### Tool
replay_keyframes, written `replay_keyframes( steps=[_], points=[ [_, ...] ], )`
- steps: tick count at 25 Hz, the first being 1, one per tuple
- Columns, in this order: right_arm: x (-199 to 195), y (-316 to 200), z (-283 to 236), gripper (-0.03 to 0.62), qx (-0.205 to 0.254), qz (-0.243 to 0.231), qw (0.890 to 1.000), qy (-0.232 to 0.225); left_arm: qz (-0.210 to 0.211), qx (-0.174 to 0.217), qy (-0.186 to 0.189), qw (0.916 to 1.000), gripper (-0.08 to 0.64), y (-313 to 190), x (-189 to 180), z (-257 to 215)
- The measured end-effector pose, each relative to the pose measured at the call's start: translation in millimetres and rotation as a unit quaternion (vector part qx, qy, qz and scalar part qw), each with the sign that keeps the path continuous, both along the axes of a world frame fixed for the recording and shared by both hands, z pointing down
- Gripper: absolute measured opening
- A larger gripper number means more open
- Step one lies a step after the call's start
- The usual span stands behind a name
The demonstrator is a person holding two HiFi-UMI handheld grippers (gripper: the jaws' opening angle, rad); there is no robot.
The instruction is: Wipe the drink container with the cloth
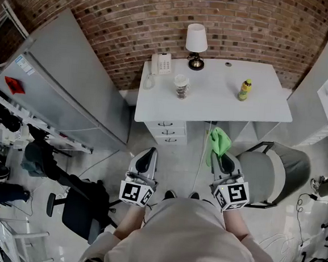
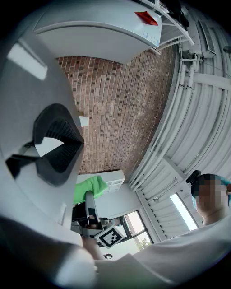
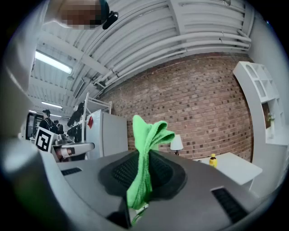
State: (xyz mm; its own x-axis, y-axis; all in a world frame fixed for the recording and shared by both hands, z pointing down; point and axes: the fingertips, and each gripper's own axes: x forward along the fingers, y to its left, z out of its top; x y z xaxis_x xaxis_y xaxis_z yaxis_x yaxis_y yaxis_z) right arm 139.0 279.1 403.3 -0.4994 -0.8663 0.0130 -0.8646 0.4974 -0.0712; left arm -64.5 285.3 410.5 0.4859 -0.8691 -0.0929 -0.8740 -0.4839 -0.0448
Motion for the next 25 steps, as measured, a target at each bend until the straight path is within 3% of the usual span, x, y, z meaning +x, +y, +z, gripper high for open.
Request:
replay_keyframes(
  steps=[20, 25],
  points=[
    [18.9, -0.9, 8.5, 0.054, -0.005, -0.02, 1.0, 0.004, -0.006, -0.009, 0.004, 0.9999, 0.01, 6.5, 29.3, 2.9],
    [15.8, -13.3, 5.7, 0.054, 0.001, -0.024, 1.0, -0.002, -0.014, -0.007, 0.001, 0.9999, 0.009, -2.3, 22.7, -0.2]
  ],
)
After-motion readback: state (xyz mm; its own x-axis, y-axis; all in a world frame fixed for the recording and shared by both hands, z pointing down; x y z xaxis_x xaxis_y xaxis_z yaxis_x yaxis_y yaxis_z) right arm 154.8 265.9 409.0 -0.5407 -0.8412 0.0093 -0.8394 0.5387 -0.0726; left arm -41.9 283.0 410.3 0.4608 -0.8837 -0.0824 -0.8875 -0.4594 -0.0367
